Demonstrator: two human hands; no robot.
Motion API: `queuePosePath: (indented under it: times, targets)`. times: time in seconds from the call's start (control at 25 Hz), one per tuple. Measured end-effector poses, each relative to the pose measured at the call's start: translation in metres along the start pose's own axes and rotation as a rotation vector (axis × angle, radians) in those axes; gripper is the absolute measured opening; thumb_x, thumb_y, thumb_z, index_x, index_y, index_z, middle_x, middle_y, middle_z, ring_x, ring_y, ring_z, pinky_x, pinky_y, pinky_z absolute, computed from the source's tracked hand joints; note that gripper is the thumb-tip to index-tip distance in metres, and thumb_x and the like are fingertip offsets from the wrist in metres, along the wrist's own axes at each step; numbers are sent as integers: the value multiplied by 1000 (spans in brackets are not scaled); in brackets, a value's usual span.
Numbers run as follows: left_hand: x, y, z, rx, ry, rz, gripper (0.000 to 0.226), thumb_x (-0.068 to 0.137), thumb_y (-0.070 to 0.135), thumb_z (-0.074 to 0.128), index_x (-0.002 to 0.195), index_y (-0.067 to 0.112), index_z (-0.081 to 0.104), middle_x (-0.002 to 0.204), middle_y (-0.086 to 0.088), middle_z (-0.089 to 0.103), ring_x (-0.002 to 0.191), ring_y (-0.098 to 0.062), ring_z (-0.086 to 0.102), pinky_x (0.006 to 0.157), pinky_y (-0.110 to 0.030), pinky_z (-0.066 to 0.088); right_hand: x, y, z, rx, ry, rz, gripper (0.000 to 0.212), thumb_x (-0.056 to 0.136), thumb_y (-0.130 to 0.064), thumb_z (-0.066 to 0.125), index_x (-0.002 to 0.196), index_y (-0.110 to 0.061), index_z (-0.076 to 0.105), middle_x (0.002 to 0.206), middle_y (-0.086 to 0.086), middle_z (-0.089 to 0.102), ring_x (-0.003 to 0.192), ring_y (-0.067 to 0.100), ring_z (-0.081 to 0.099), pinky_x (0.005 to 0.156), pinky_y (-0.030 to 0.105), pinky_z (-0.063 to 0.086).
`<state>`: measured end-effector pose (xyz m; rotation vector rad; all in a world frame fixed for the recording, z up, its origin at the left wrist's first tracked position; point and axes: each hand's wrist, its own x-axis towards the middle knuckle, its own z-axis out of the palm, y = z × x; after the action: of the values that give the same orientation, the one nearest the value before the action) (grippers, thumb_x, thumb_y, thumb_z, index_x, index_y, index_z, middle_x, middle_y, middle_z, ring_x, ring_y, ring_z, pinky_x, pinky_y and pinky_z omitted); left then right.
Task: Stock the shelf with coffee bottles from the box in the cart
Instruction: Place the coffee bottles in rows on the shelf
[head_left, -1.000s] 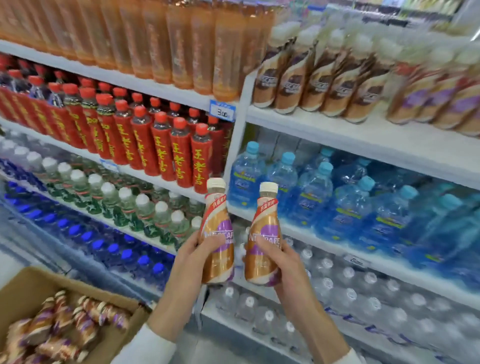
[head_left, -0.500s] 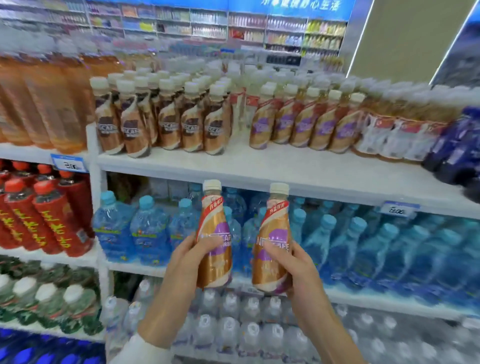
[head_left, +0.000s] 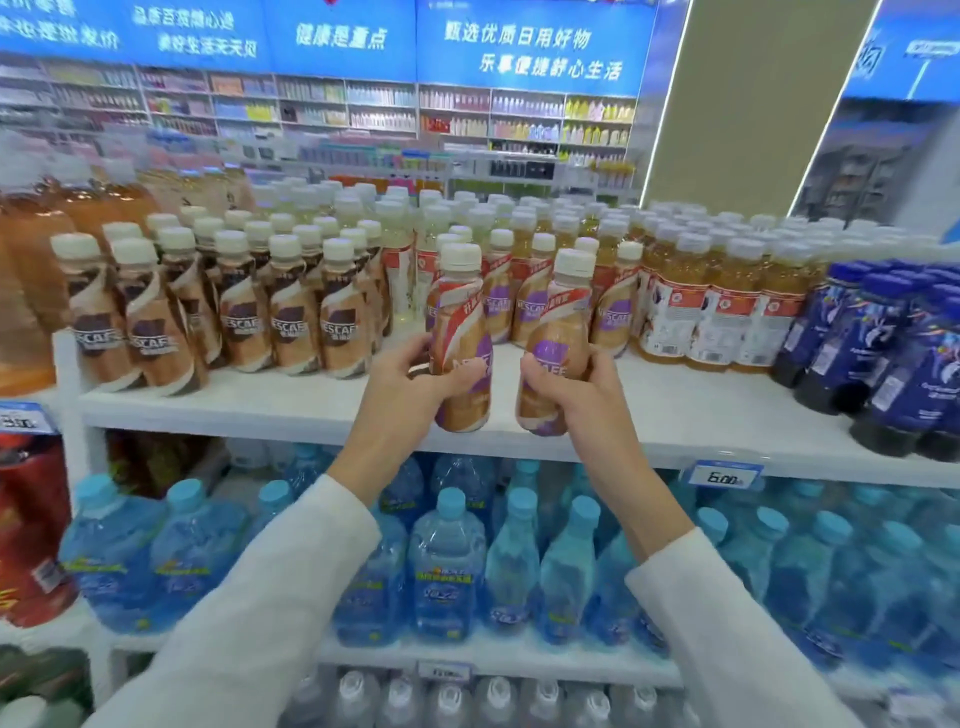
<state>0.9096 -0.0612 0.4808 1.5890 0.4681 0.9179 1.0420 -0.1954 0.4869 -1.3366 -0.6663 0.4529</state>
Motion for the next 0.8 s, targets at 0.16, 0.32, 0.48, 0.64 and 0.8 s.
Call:
queuePosePath:
  times: [0.16,0.32,0.48,0.64,0.8]
  targets:
    - [29,-16,10,102,12,10,39,80,27,85,115,25,68,97,17,76,84,9,69,65,-8,52,30,17,-1,-58,1,-5,49,81,-39,82,116,-31,50,118,-9,66,105,10,68,62,23,59]
    - [36,-34,14,136,-25,-6,48,83,30,83,126,22,64,117,6,73,102,-6,70,88,-28,58,39,37,-3,-117,9,-12,47,82,-42,81,111,-42,44,120,-9,63,99,2,66,68,24,60]
    - [31,-42,12,177,-19,-1,64,80,36,84,136,24,56,127,6,67,114,-12,64,100,-39,55,35,41,-7,-210,7,-53,65,72,-46,87,117,-42,40,123,-11,58,98,-7,63,75,21,60]
    - [22,-44,17,404,143,51,90,56,56,93,129,32,46,120,12,55,107,-6,57,81,-16,48,25,44,-7,-469,237,-153,87,55,-61,88,124,-33,42,118,-14,55,102,-1,61,83,22,55]
    - [28,-45,14,325,83,-5,73,58,43,97,113,34,50,110,19,63,93,0,66,71,-12,50,27,45,-7,-517,235,-160,65,66,-46,89,116,-33,49,109,-18,60,97,-4,60,79,18,49]
